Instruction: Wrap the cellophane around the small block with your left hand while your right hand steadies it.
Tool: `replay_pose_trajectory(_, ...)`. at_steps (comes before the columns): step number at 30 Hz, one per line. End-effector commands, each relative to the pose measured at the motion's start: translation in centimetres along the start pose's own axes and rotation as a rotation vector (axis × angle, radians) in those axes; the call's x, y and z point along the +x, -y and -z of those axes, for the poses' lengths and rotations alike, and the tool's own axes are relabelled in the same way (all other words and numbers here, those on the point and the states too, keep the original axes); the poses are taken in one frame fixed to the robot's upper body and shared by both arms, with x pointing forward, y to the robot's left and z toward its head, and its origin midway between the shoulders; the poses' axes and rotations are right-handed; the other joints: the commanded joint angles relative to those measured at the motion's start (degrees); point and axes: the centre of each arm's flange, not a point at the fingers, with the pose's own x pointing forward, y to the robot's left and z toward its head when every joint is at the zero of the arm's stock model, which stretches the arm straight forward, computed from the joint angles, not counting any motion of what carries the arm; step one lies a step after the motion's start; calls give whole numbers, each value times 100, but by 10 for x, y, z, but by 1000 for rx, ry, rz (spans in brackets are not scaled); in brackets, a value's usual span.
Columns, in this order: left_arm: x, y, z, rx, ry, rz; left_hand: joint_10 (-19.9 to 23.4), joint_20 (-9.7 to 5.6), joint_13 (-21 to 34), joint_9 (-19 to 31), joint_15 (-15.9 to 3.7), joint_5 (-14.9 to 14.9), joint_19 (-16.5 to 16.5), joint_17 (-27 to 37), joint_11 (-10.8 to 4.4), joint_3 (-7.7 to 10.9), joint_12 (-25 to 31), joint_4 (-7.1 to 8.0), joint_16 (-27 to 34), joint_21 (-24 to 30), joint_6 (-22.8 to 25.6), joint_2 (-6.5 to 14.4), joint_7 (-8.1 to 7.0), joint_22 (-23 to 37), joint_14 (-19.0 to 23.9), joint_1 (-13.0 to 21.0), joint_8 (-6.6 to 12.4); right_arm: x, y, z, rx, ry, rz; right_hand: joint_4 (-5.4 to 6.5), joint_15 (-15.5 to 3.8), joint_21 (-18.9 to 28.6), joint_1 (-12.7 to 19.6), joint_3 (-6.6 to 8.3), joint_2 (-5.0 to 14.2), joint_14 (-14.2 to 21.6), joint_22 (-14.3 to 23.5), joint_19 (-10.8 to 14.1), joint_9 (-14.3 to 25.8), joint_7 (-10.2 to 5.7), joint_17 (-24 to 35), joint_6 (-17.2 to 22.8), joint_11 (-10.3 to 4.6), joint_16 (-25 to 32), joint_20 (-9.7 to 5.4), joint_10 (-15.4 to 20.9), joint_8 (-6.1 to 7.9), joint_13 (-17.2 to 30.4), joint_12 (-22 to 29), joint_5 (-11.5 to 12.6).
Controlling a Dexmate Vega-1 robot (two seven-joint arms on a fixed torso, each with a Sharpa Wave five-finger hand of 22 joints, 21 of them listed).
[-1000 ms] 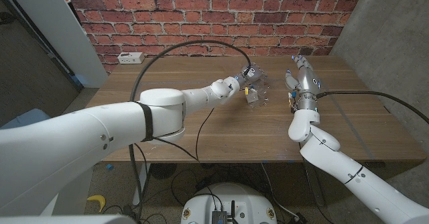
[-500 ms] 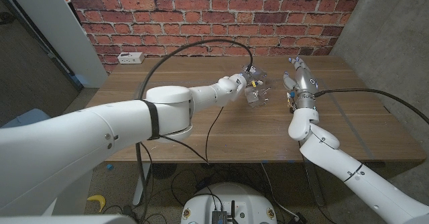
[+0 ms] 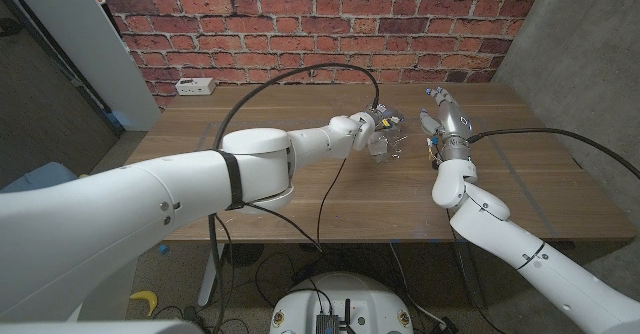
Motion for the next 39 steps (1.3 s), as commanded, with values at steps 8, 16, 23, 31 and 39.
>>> replay_pose_trajectory(8,-5,-22,9,-165,-109,-248,-77,20,-4,27,-455,-27,-148,15,69,-306,-21,399,20,-46,-1,-204,-141,-19,-89,-704,15,0,4,-1,-5,8,8,0,-331,26,-42,-29,43,-11,20,-12,11,-7,19,51,6,37,-6,49,25,31,7,-28)
replay_pose_trajectory(16,-20,-35,20,-284,-128,-500,140,96,-38,-14,-243,-36,-196,-12,212,-599,34,499,20,-116,428,-474,-320,-59,-38,-1269,81,-2,7,-3,-14,11,24,0,-340,27,-41,-27,53,-6,20,-16,11,-11,25,55,-5,46,-9,57,25,31,9,-33)
replay_pose_trajectory(23,-31,-41,26,-336,-113,-641,26,284,-53,-29,-83,-10,-405,-7,334,-829,-33,561,-27,-250,330,-650,-294,-73,-241,-1729,-27,-5,11,-6,-16,11,43,-1,-340,29,-40,-27,57,-17,21,-18,11,-15,29,56,2,48,-5,60,24,31,9,-39)
replay_pose_trajectory(31,-50,-34,24,-303,-77,-790,-129,324,-63,-37,-8,17,-522,-11,375,-977,-85,552,-45,-349,99,-780,-291,-89,-414,-2010,-96,-10,17,-7,-15,11,78,-2,-338,32,-42,-29,55,-14,21,-20,11,-12,34,56,-5,57,-2,66,22,32,10,-45)
replay_pose_trajectory(39,-77,-26,25,-269,-54,-952,32,317,-60,-35,-72,57,-297,-27,342,-968,-12,318,36,-331,349,-876,-212,-100,-206,-1936,33,-14,21,-8,-13,13,94,-3,-327,39,-48,-37,46,-7,20,-11,11,-9,37,60,0,67,8,83,23,32,16,-55)
